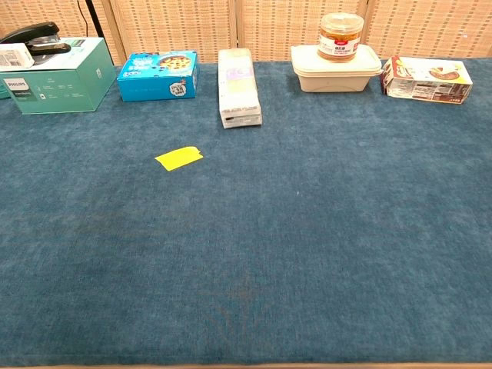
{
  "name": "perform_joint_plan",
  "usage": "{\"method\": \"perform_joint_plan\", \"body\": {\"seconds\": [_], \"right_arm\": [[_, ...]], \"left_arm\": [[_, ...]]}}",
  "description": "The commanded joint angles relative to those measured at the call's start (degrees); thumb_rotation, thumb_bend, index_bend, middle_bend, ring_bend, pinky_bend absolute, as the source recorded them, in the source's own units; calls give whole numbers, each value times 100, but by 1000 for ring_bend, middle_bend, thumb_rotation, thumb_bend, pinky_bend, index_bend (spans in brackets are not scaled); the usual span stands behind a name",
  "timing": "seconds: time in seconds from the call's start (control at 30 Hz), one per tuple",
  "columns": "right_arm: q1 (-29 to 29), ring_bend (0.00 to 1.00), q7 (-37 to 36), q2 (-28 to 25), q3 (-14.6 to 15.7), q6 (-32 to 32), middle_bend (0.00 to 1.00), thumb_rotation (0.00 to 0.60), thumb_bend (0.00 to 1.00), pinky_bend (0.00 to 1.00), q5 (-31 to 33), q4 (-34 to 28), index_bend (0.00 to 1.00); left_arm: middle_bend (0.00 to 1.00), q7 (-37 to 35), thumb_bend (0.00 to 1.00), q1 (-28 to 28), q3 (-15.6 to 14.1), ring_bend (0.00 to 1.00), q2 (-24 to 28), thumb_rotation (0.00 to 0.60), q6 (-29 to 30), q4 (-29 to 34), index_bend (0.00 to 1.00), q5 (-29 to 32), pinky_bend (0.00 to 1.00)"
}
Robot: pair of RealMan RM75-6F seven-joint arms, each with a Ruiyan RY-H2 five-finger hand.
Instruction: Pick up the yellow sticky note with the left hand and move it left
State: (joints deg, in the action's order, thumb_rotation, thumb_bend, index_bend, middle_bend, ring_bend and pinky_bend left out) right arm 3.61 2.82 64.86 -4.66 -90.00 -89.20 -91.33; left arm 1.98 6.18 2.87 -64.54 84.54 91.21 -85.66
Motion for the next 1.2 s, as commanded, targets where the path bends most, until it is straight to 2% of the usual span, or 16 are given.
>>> {"method": "perform_joint_plan", "body": {"seconds": [0.03,0.23,0.43,0.57,0.67,0.87,1.2], "right_arm": [[-6,0,56,15,5,-24,0,600,0,55,18,-2,0],[10,0,101,49,35,20,0,600,0,54,-20,7,0],[68,0,44,82,2,168,0,600,0,54,92,76,0],[142,0,44,139,-23,303,0,600,0,54,154,140,0],[188,0,36,177,-31,407,0,600,0,54,210,192,0],[295,0,-46,255,-60,669,0,600,0,54,382,342,0],[386,0,-176,330,-74,936,0,600,0,54,578,542,0]], "left_arm": [[0,81,0,20,-16,0,27,600,-68,68,0,85,0],[0,49,0,126,27,0,47,600,-276,162,0,184,0],[0,294,0,754,415,0,141,600,-1151,485,9,698,0],[0,869,42,1376,721,0,75,600,-1961,631,130,1328,0],[0,1198,97,1697,861,0,-82,600,-2296,576,202,1722,0],[0,1827,234,2439,1166,0,-647,600,-2833,47,270,2593,0],[0,2095,326,3379,1347,0,-1658,600,-3535,-938,327,3582,0]]}}
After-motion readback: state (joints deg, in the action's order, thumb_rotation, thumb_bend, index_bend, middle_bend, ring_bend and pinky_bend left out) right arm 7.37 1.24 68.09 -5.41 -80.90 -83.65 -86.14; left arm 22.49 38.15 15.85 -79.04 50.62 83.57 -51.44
